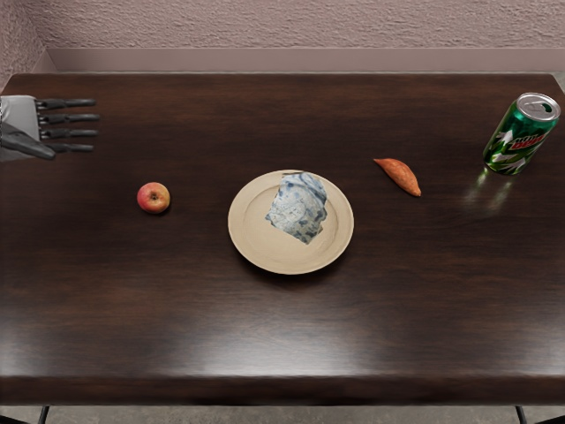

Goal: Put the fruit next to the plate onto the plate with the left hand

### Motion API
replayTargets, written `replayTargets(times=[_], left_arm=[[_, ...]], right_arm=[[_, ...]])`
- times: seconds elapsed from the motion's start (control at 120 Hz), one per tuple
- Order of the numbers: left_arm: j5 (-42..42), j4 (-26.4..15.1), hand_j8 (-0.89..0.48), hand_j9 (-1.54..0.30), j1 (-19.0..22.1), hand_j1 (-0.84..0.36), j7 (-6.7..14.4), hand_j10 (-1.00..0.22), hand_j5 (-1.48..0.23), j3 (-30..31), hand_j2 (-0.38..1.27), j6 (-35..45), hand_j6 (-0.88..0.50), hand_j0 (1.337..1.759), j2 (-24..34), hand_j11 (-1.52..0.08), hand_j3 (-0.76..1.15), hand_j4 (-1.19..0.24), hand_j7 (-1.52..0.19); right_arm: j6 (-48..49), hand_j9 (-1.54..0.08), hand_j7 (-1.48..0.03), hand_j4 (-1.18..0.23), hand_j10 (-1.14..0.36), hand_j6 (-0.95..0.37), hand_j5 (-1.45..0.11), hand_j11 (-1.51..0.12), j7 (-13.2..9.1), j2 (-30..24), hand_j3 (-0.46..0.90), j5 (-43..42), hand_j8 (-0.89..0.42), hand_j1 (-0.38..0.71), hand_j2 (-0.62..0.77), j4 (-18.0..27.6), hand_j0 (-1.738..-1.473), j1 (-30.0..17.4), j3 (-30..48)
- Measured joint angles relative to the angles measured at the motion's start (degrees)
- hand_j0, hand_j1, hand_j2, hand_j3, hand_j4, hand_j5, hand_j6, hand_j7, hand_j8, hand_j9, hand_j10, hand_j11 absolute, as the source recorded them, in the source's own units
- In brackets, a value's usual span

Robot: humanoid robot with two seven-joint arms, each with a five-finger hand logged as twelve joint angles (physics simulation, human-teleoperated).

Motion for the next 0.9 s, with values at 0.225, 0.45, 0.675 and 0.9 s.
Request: replayTargets(times=[0.225,0.45,0.675,0.9], left_arm=[[8.46,0.29,-0.03,-0.04,-2.73,0.31,0.00,-0.03,-0.04,0.02,0.01,-0.08,-0.03,1.658,-6.82,-0.04,0.00,-0.03,-0.04],[30.75,-2.18,-0.09,-0.12,-5.82,0.24,0.00,-0.09,-0.12,-0.40,0.02,4.32,-0.09,1.658,-12.53,-0.12,0.00,-0.09,-0.12],[59.98,-15.92,-0.09,-0.11,-5.33,0.24,0.00,-0.09,-0.11,4.94,0.02,29.93,-0.09,1.658,-16.18,-0.11,0.00,-0.09,-0.11],[75.90,-20.40,-0.08,-0.10,-5.99,0.26,0.00,-0.08,-0.10,15.77,0.02,35.39,-0.08,1.658,-21.57,-0.10,0.00,-0.08,-0.10]], right_arm=[[0.00,-0.02,-0.02,-0.02,-0.02,-0.02,-0.02,-0.02,0.00,0.00,0.00,0.01,-0.02,-0.33,0.00,0.00,-1.658,0.00,0.00],[0.00,-0.02,-0.02,-0.02,-0.02,-0.02,-0.02,-0.02,0.00,0.00,0.00,-0.02,-0.02,-0.33,0.00,0.00,-1.658,0.01,0.00],[0.00,-0.02,-0.02,-0.02,-0.02,-0.02,-0.02,-0.02,0.00,0.00,0.00,-0.03,-0.02,-0.33,0.00,0.00,-1.658,0.00,0.00],[0.00,-0.02,-0.02,-0.02,-0.02,-0.02,-0.02,-0.02,0.00,0.00,0.00,-0.02,-0.02,-0.33,0.00,0.00,-1.658,0.00,0.00]])
